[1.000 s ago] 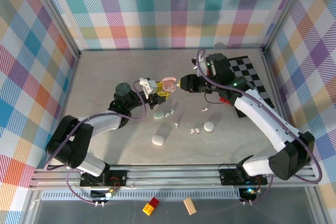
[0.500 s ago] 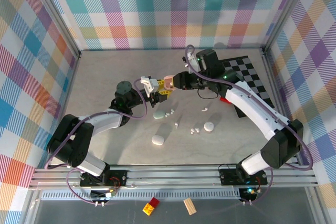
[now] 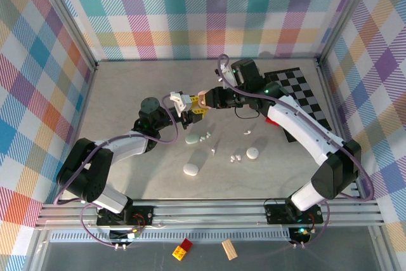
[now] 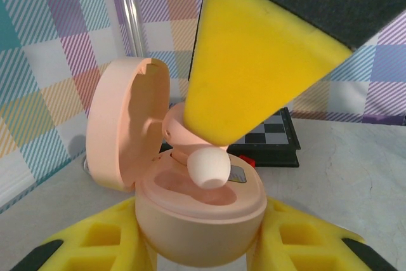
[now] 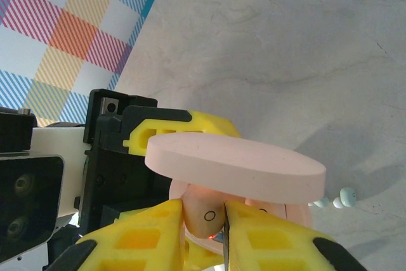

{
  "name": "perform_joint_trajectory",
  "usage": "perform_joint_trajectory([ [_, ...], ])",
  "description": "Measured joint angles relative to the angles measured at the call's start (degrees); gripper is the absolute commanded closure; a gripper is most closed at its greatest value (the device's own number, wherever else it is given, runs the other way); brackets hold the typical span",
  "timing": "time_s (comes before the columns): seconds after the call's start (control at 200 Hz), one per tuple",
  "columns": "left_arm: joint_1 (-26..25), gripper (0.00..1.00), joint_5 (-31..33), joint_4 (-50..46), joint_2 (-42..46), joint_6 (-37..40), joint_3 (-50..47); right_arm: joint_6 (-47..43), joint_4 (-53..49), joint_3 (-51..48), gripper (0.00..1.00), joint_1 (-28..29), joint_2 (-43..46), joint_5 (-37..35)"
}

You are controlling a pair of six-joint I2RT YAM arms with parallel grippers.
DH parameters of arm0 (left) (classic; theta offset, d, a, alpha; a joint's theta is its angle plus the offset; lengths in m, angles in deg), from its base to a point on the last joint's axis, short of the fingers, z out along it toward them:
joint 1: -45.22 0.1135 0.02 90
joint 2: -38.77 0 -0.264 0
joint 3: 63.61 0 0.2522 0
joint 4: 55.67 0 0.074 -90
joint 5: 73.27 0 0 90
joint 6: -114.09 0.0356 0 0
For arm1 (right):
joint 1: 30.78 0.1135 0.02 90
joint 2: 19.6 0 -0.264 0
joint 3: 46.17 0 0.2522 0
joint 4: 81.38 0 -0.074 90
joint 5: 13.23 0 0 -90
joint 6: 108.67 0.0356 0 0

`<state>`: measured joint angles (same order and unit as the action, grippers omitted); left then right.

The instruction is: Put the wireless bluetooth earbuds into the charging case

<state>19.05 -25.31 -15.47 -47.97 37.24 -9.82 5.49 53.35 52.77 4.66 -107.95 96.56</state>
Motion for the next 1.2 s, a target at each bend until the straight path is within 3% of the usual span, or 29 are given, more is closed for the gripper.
perform_joint_trajectory([
  [0.235,0.00,0.69,0.39,-0.44,0.00,0.00,0.00,-0.70,-0.72,0.92,0.79,0.22,-1.36,-0.04],
  [0.795,0.00,0.69,0.68,-0.44,0.00,0.00,0.00,-0.98,-0.90,1.51,0.65,0.22,-1.33,-0.02],
  [1.115,0.00,0.69,0.59,0.22,0.00,-0.22,0.00,-0.92,1.18,-3.06,0.63,0.26,6.64,-0.83],
  [1.2,0.00,0.69,0.57,0.44,-0.02,-0.28,0.00,-0.70,1.81,-3.63,0.52,0.13,8.46,-1.53],
])
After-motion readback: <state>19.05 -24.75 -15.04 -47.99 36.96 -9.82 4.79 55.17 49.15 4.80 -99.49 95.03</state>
